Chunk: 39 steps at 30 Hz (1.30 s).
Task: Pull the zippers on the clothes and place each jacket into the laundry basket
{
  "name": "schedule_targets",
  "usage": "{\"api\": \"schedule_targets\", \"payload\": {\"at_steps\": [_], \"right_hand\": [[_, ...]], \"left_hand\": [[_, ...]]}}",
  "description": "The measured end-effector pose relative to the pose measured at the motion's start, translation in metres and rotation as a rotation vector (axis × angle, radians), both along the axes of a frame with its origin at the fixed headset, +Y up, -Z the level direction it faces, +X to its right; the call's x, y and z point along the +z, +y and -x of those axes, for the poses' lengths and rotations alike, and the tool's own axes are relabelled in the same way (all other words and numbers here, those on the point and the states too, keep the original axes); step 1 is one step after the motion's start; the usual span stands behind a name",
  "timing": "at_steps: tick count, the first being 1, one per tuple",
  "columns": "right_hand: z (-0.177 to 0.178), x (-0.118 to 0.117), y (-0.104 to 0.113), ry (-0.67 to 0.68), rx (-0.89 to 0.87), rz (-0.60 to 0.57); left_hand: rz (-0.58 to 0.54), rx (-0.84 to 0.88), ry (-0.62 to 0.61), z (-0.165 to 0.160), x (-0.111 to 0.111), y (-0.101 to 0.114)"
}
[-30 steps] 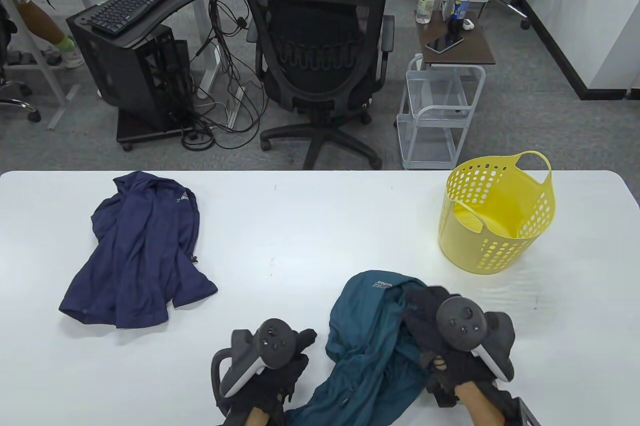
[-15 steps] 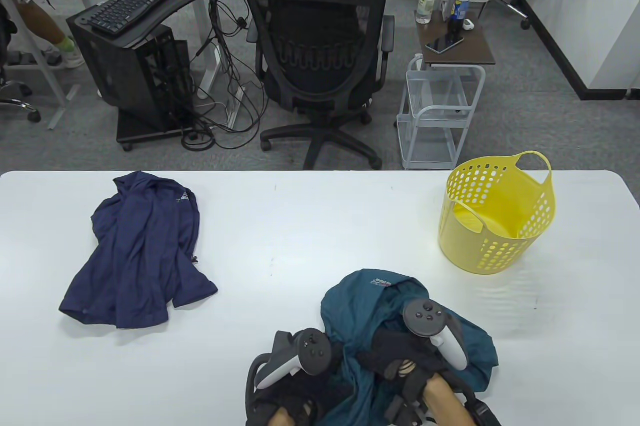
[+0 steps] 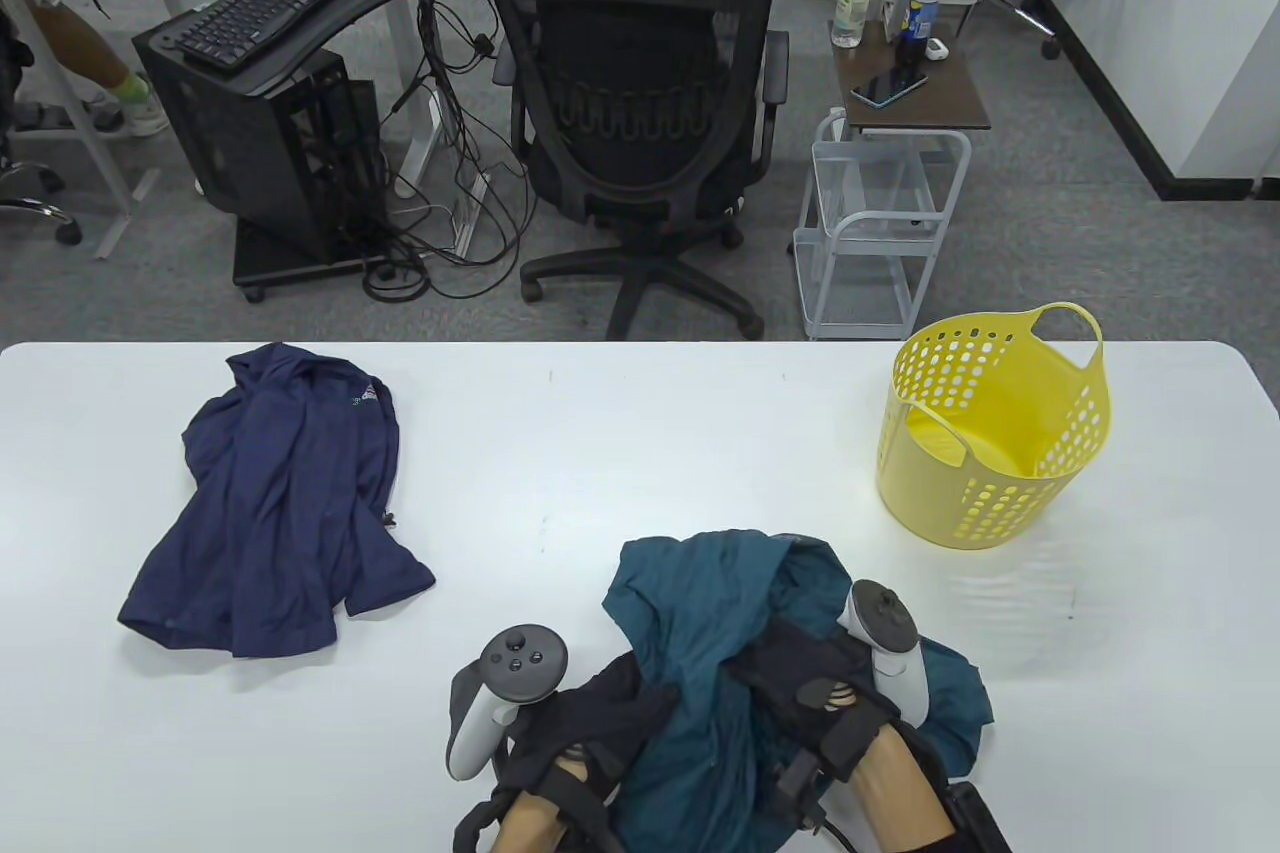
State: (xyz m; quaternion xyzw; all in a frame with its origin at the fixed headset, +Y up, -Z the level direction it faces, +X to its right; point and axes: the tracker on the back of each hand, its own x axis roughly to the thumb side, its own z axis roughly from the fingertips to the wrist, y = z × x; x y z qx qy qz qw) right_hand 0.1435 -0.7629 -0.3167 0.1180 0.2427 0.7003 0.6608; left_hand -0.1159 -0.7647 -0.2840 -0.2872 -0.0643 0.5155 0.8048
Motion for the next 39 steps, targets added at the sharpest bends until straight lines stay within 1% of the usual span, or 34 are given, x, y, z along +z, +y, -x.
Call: {"api": "schedule_targets", "payload": {"at_steps": [3, 4, 5, 8, 10, 12, 13, 15, 17, 18, 20, 22, 23, 24, 25, 26, 28, 29, 30, 32, 34, 36, 37, 38, 39], "right_hand": [[-0.008, 0.018, 0.011, -0.034, 0.358, -0.029], [-0.008, 0.026, 0.016, -0.014, 0.444, -0.056], [-0.008, 0.032, 0.020, -0.003, 0.490, -0.074], [0.002, 0.049, 0.027, -0.011, 0.505, -0.097], [0.016, 0.057, 0.031, 0.029, 0.557, -0.139], [0.036, 0.066, 0.033, 0.103, 0.671, -0.203], [0.040, 0.067, 0.033, 0.111, 0.689, -0.219], [0.057, 0.072, 0.034, 0.121, 0.738, -0.294], [0.065, 0.073, 0.034, 0.120, 0.737, -0.340], [0.067, 0.073, 0.034, 0.115, 0.738, -0.349], [0.066, 0.072, 0.034, 0.080, 0.733, -0.361], [0.063, 0.071, 0.032, 0.051, 0.733, -0.362], [0.062, 0.070, 0.031, 0.036, 0.731, -0.359], [0.060, 0.069, 0.030, 0.021, 0.725, -0.352], [0.057, 0.066, 0.027, 0.008, 0.712, -0.335], [0.055, 0.062, 0.025, -0.002, 0.686, -0.314], [0.050, 0.056, 0.018, -0.035, 0.640, -0.260], [0.044, 0.052, 0.014, -0.071, 0.624, -0.218], [0.039, 0.049, 0.012, -0.095, 0.622, -0.213], [0.026, 0.041, 0.008, -0.171, 0.630, -0.244], [0.017, 0.036, 0.007, -0.179, 0.621, -0.243], [0.010, 0.034, 0.007, -0.169, 0.568, -0.221], [0.007, 0.033, 0.008, -0.152, 0.534, -0.213], [0.002, 0.032, 0.007, -0.133, 0.450, -0.192], [-0.001, 0.032, 0.006, -0.129, 0.400, -0.170]], "left_hand": [[0.030, 0.052, 0.035, 0.009, -0.003, -0.004], [0.031, 0.051, 0.062, 0.013, -0.004, -0.005], [0.024, 0.035, 0.089, 0.016, -0.005, -0.005], [-0.022, -0.041, 0.178, 0.025, -0.005, -0.001], [-0.107, -0.084, 0.278, 0.032, -0.005, 0.006], [-0.234, -0.140, 0.418, 0.046, -0.002, 0.020], [-0.271, -0.157, 0.475, 0.051, -0.001, 0.025], [-0.386, -0.188, 0.658, 0.068, 0.006, 0.038], [-0.440, -0.193, 0.772, 0.079, 0.013, 0.045], [-0.442, -0.176, 0.787, 0.081, 0.016, 0.046], [-0.420, -0.106, 0.764, 0.079, 0.018, 0.044], [-0.358, 0.005, 0.674, 0.070, 0.016, 0.040], [-0.314, 0.097, 0.590, 0.064, 0.014, 0.037], [-0.246, 0.209, 0.482, 0.056, 0.010, 0.032], [-0.154, 0.325, 0.365, 0.045, 0.008, 0.025], [-0.066, 0.412, 0.275, 0.033, 0.006, 0.017], [0.025, 0.465, 0.190, 0.019, 0.005, 0.006], [0.032, 0.431, 0.183, 0.015, 0.004, 0.003], [0.008, 0.368, 0.186, 0.015, 0.002, 0.001], [-0.061, 0.205, 0.206, 0.016, -0.002, 0.003], [-0.092, 0.119, 0.209, 0.017, -0.003, 0.003], [-0.073, 0.089, 0.194, 0.017, -0.003, 0.000], [-0.030, 0.063, 0.174, 0.016, -0.002, -0.001], [-0.010, 0.044, 0.124, 0.016, -0.003, -0.001], [-0.014, 0.037, 0.099, 0.015, -0.004, -0.001]]}}
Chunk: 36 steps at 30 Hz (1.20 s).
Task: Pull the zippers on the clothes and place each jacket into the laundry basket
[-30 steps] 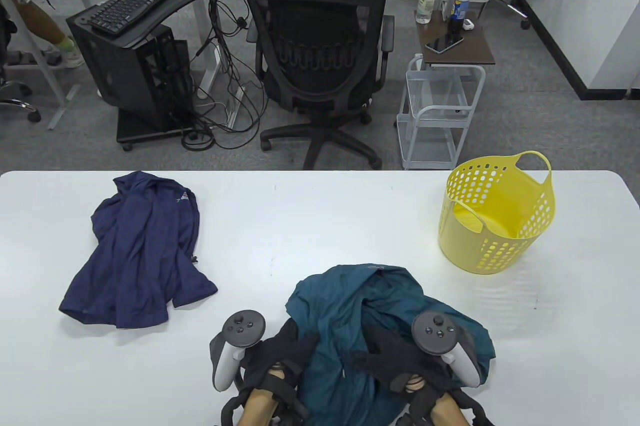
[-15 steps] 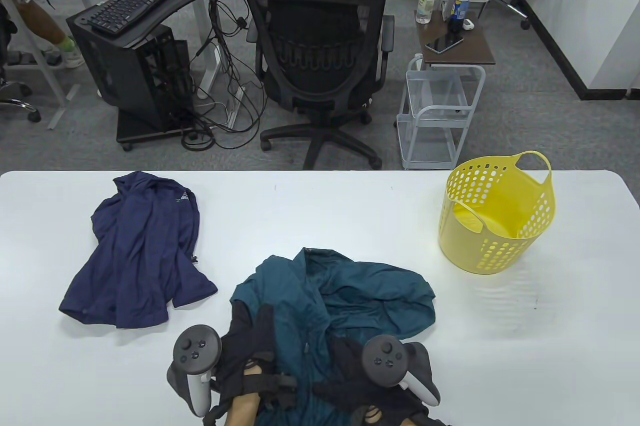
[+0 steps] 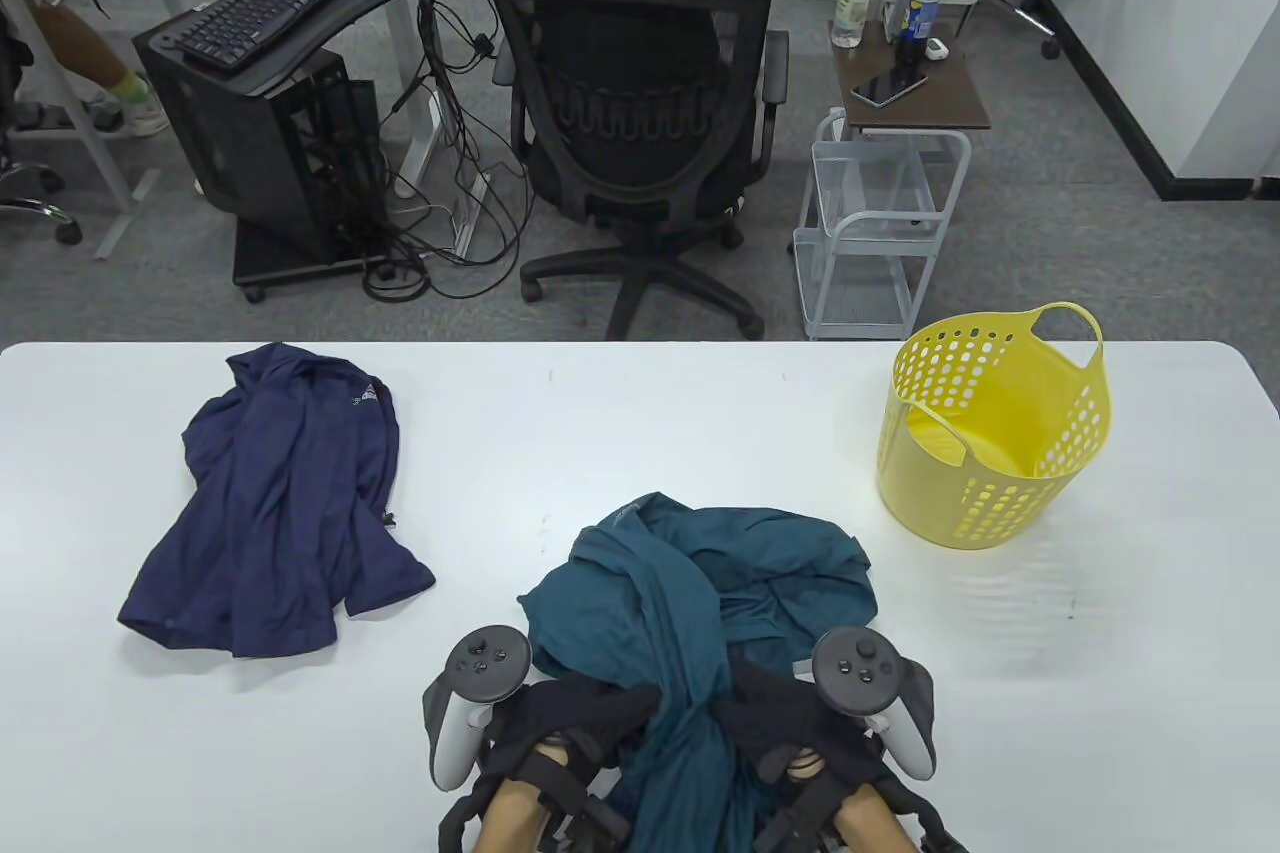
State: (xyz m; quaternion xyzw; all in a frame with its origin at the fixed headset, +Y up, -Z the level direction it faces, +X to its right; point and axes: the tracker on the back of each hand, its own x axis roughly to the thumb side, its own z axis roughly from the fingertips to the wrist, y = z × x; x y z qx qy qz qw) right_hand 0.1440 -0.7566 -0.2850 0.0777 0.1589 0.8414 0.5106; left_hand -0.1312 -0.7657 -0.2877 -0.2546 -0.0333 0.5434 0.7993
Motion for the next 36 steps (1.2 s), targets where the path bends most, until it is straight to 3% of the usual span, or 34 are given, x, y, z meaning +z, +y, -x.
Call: {"api": "schedule_targets", "payload": {"at_steps": [4, 9, 12, 15, 19, 21, 23, 26, 29, 31, 36], "right_hand": [[-0.011, -0.002, -0.004, 0.063, -0.189, 0.098], [-0.033, -0.007, 0.000, 0.082, -0.311, 0.136], [-0.044, -0.008, 0.001, 0.071, -0.405, 0.177], [-0.059, -0.010, 0.001, 0.078, -0.446, 0.201], [-0.088, -0.012, 0.000, 0.034, -0.455, 0.253], [-0.106, -0.013, -0.002, -0.027, -0.367, 0.269], [-0.128, -0.012, -0.003, -0.141, -0.086, 0.261], [-0.138, -0.012, -0.007, -0.114, 0.387, 0.315], [-0.131, -0.010, -0.006, -0.102, 0.469, 0.341], [-0.127, -0.008, 0.009, -0.123, 0.491, 0.276], [-0.105, 0.002, 0.055, -0.276, 0.574, -0.013]], "left_hand": [[-0.038, 0.036, 0.028, 0.001, 0.000, 0.004], [0.007, 0.303, 0.092, 0.020, 0.000, 0.004], [0.007, 0.376, 0.159, 0.034, -0.001, 0.005], [-0.070, 0.323, 0.231, 0.052, -0.002, 0.016], [-0.188, 0.109, 0.384, 0.079, -0.001, 0.034], [-0.224, -0.003, 0.465, 0.090, 0.001, 0.038], [-0.226, -0.108, 0.530, 0.095, 0.003, 0.039], [-0.148, -0.295, 0.422, 0.089, -0.002, 0.033], [-0.031, -0.553, 0.230, 0.076, -0.004, 0.028], [-0.004, -0.718, 0.202, 0.074, 0.000, 0.034], [-0.168, -0.757, 0.374, 0.080, 0.013, 0.058]]}}
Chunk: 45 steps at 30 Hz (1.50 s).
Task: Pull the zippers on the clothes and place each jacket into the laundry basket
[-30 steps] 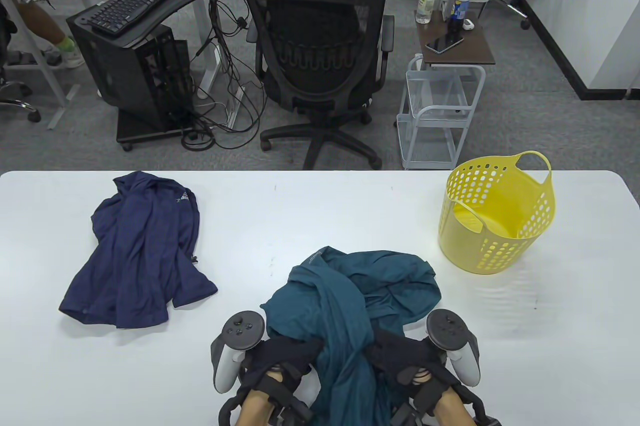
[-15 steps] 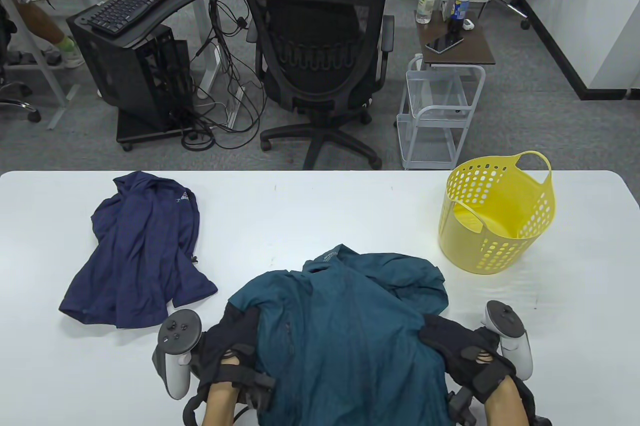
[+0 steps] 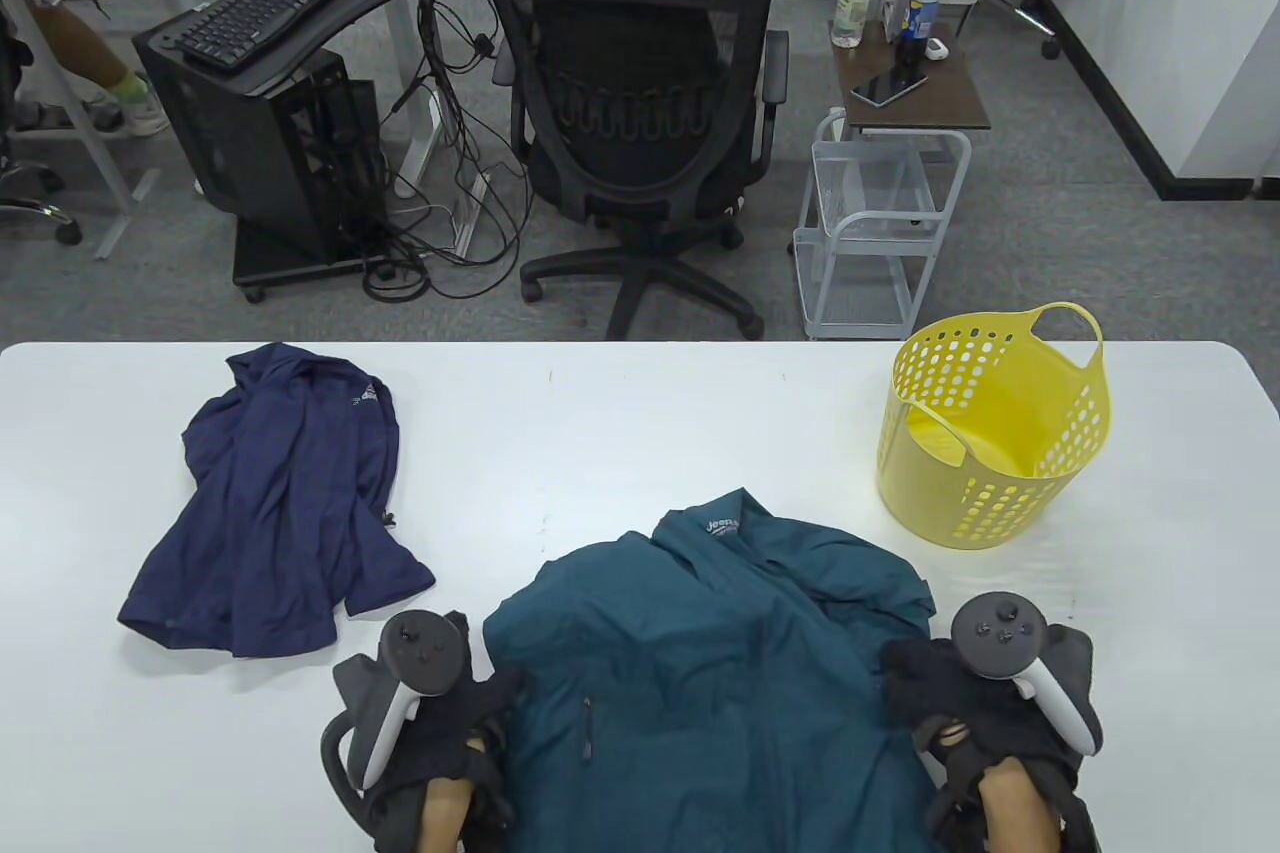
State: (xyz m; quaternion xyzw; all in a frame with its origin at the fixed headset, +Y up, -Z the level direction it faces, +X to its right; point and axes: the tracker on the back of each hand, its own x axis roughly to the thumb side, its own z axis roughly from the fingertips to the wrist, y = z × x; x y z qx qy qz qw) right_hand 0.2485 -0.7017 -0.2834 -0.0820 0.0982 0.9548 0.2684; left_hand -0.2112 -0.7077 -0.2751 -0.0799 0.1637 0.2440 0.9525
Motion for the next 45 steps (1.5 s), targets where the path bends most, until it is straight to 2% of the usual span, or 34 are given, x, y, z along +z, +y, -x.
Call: {"api": "schedule_targets", "payload": {"at_steps": [2, 4, 6, 7, 10, 13, 17, 19, 22, 24, 27, 29, 31, 35, 37, 39, 40, 42, 45], "right_hand": [[0.027, 0.002, 0.018, 0.051, 0.002, -0.150], [0.054, 0.002, 0.030, 0.113, -0.005, -0.212], [0.080, -0.002, 0.037, 0.166, -0.003, -0.257], [0.098, -0.007, 0.039, 0.210, 0.006, -0.268], [0.138, -0.022, 0.034, 0.320, 0.093, -0.260], [0.169, -0.036, 0.022, 0.362, 0.230, -0.232], [0.200, -0.053, -0.001, 0.424, 0.190, -0.160], [0.208, -0.064, -0.021, 0.431, 0.204, -0.066], [0.204, -0.076, -0.045, 0.410, 0.373, 0.058], [0.196, -0.079, -0.059, 0.417, 0.405, 0.125], [0.185, -0.076, -0.068, 0.397, 0.356, 0.081], [0.179, -0.074, -0.070, 0.394, 0.345, 0.075], [0.177, -0.072, -0.067, 0.408, 0.339, 0.087], [0.177, -0.064, -0.067, 0.437, 0.348, 0.089], [0.176, -0.060, -0.067, 0.457, 0.337, 0.100], [0.174, -0.057, -0.067, 0.466, 0.333, 0.101], [0.172, -0.055, -0.068, 0.471, 0.328, 0.090], [0.168, -0.055, -0.065, 0.465, 0.295, 0.058], [0.162, -0.049, -0.046, 0.342, 0.174, -0.072]], "left_hand": [[-0.098, -0.008, -0.045, -0.009, 0.000, 0.004], [-0.156, -0.063, -0.145, -0.025, -0.004, 0.003], [-0.169, -0.134, -0.226, -0.043, -0.008, -0.003], [-0.151, -0.177, -0.307, -0.056, -0.012, -0.010], [0.001, -0.203, -0.475, -0.081, -0.018, -0.033], [0.130, -0.191, -0.574, -0.095, -0.018, -0.050], [0.329, -0.229, -0.703, -0.112, -0.014, -0.069], [0.338, -0.210, -0.721, -0.111, -0.014, -0.068], [0.307, -0.123, -0.695, -0.095, -0.016, -0.059], [0.213, -0.042, -0.620, -0.075, -0.018, -0.046], [0.013, 0.108, -0.429, -0.037, -0.020, -0.028], [-0.093, 0.195, -0.284, -0.017, -0.021, -0.026], [-0.085, 0.170, -0.181, -0.010, -0.025, -0.032], [0.095, -0.167, -0.220, -0.024, -0.042, -0.055], [0.184, -0.182, -0.302, -0.036, -0.049, -0.066], [0.259, -0.095, -0.346, -0.045, -0.053, -0.074], [0.234, -0.041, -0.332, -0.050, -0.053, -0.076], [0.117, -0.073, -0.304, -0.054, -0.051, -0.068], [-0.022, -0.110, -0.288, -0.058, -0.041, -0.049]]}}
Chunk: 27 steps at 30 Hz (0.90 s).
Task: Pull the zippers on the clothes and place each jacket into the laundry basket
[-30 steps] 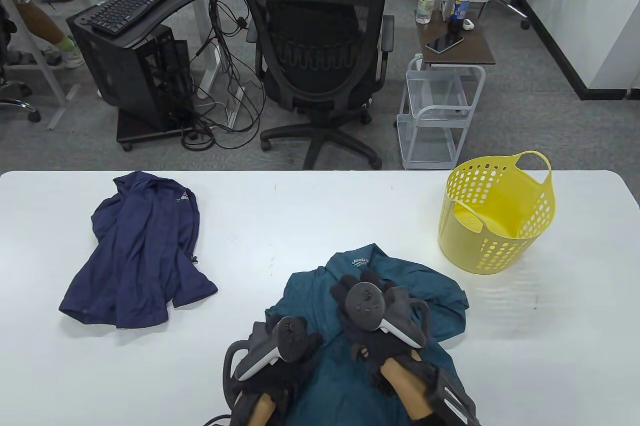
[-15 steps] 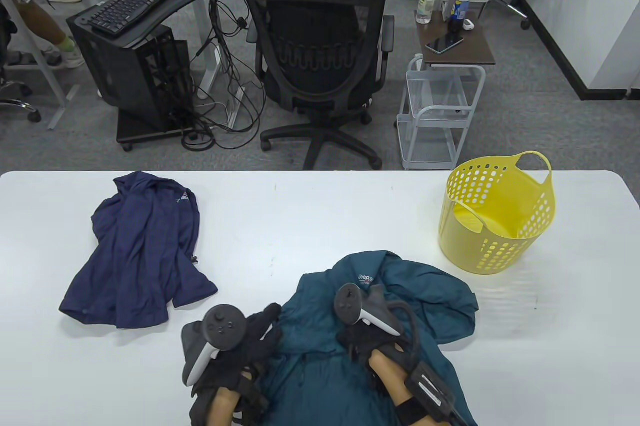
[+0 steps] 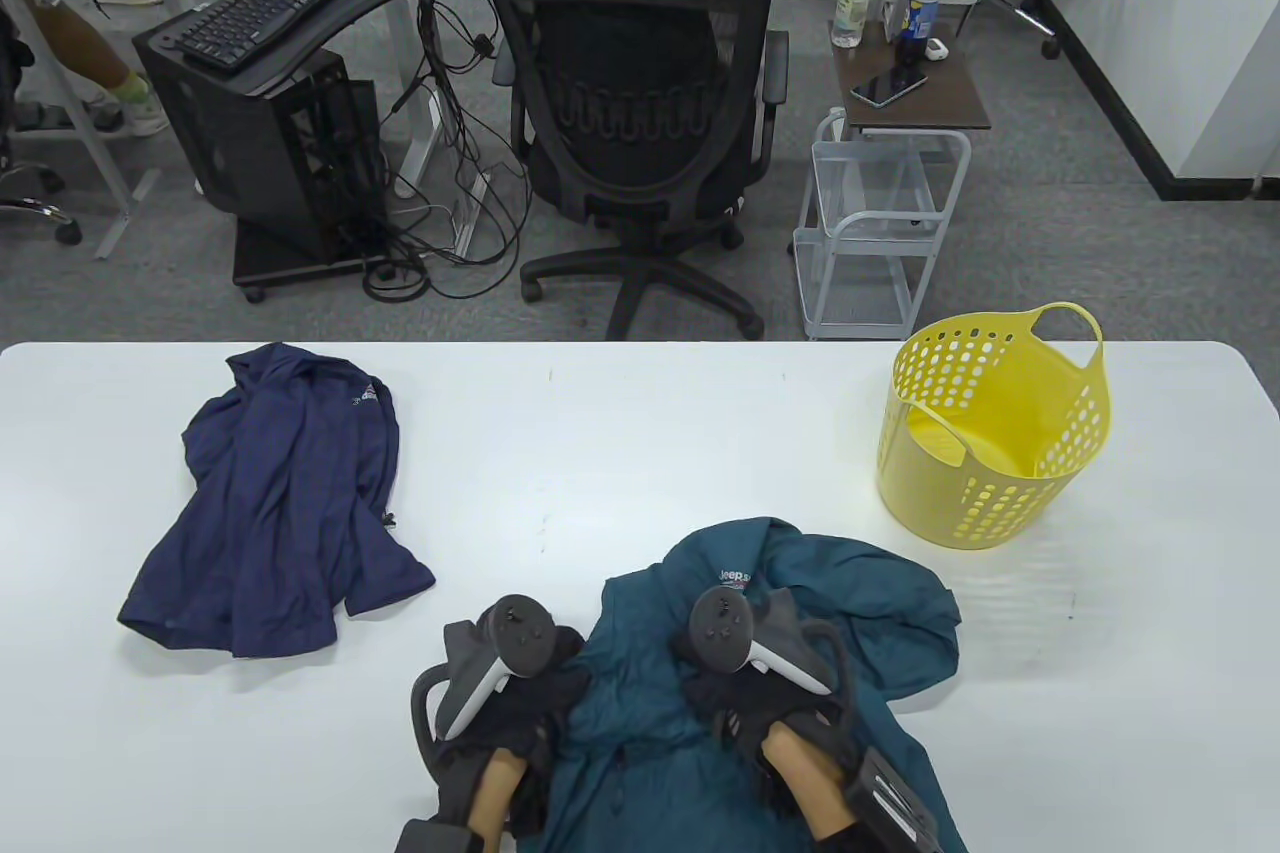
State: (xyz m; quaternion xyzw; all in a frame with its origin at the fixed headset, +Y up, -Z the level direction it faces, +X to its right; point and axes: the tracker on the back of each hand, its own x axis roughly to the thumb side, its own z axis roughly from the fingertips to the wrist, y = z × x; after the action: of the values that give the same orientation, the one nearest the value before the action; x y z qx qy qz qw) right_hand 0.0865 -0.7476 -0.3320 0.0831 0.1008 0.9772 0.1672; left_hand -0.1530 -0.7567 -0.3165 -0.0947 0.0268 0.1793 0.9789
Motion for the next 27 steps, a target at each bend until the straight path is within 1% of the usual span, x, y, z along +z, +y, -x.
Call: {"api": "schedule_targets", "payload": {"at_steps": [1, 2, 3, 4, 5, 7, 9, 10, 13, 14, 16, 20, 22, 24, 25, 27], "right_hand": [[-0.001, 0.003, 0.006, -0.026, -0.042, -0.040], [-0.001, 0.008, 0.017, -0.060, -0.129, -0.099], [0.000, 0.012, 0.023, -0.058, -0.189, -0.112], [0.002, 0.015, 0.027, -0.036, -0.266, -0.100], [0.007, 0.020, 0.030, -0.001, -0.383, -0.013], [0.015, 0.025, 0.028, 0.043, -0.468, 0.133], [0.019, 0.026, 0.025, 0.071, -0.439, 0.180], [0.020, 0.026, 0.023, 0.064, -0.410, 0.155], [0.019, 0.026, 0.017, -0.040, -0.306, 0.000], [0.019, 0.026, 0.016, -0.042, -0.298, -0.018], [0.021, 0.026, 0.012, -0.049, -0.275, -0.032], [0.021, 0.027, 0.013, -0.058, -0.169, -0.129], [0.019, 0.028, 0.015, -0.071, -0.162, -0.176], [0.016, 0.029, 0.018, -0.068, -0.181, -0.213], [0.014, 0.030, 0.020, -0.056, -0.194, -0.225], [0.013, 0.032, 0.024, -0.038, -0.194, -0.245]], "left_hand": [[-0.047, 0.021, 0.011, -0.001, 0.004, 0.006], [-0.108, 0.059, 0.018, -0.002, 0.009, 0.014], [-0.154, 0.091, 0.008, -0.003, 0.012, 0.019], [-0.188, 0.137, -0.024, -0.005, 0.015, 0.025], [-0.207, 0.190, -0.070, -0.008, 0.018, 0.029], [-0.228, 0.269, -0.119, -0.012, 0.021, 0.033], [-0.226, 0.303, -0.132, -0.014, 0.024, 0.033], [-0.231, 0.289, -0.155, -0.013, 0.024, 0.032], [-0.199, 0.311, -0.178, -0.012, 0.023, 0.027], [-0.196, 0.316, -0.175, -0.012, 0.023, 0.026], [-0.218, 0.245, -0.165, -0.013, 0.023, 0.028], [-0.296, -0.019, -0.163, -0.017, 0.025, 0.032], [-0.251, -0.048, -0.205, -0.019, 0.024, 0.030], [-0.230, -0.067, -0.214, -0.021, 0.024, 0.028], [-0.231, -0.100, -0.201, -0.022, 0.023, 0.027], [-0.244, -0.186, -0.136, -0.021, 0.023, 0.029]]}}
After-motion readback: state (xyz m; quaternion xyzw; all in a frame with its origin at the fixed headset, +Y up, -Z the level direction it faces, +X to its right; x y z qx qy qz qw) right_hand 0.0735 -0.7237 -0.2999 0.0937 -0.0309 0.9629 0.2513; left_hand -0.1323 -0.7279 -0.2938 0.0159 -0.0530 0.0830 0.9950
